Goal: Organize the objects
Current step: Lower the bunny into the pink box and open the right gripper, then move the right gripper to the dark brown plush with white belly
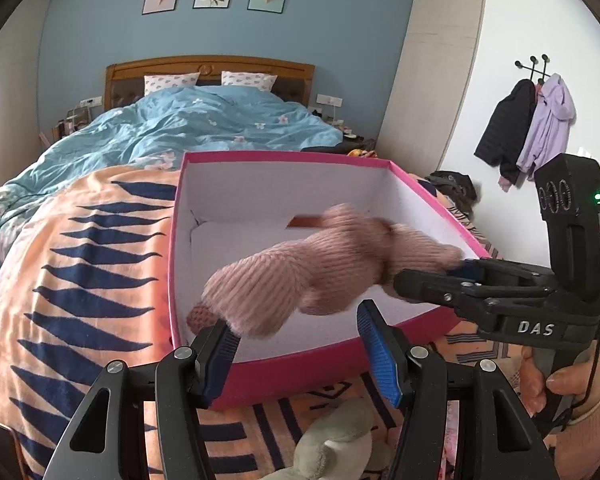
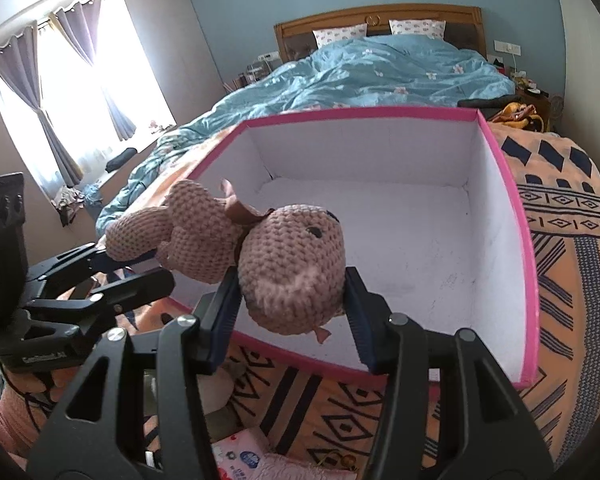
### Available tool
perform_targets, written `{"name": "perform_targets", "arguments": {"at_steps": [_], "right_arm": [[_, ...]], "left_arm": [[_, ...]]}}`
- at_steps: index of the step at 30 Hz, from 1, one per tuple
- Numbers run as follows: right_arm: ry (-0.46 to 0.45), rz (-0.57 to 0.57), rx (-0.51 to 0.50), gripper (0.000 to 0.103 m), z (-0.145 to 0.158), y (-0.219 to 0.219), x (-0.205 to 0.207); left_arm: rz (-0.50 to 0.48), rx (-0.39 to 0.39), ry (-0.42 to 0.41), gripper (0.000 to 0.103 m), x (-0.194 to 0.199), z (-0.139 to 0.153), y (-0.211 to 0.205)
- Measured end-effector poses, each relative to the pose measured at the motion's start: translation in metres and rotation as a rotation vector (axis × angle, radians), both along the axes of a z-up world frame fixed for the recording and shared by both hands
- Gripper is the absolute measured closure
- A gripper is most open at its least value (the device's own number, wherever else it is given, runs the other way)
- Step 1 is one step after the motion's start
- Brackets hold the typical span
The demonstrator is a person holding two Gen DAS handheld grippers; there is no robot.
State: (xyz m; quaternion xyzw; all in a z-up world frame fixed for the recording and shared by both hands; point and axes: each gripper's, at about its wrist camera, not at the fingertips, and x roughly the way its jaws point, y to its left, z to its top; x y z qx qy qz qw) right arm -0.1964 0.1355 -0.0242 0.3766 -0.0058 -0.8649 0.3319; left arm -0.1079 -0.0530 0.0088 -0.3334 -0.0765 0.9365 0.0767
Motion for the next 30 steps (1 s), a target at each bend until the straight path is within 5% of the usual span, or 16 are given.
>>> {"name": "perform_targets", "arguments": {"at_steps": [10, 30], "right_arm": [[0.053, -0.017, 0.064, 0.040, 0.001, -0.005, 0.007], [0.145, 0.093, -0.107, 0.035, 0.050, 0.052, 0.098]], "left_arm": [[0.003, -0.003, 0.025, 0.043, 0.009, 0.003, 0.001], [-0.124, 0.055, 0.165, 0.024, 0.090, 0.031, 0.000]]}}
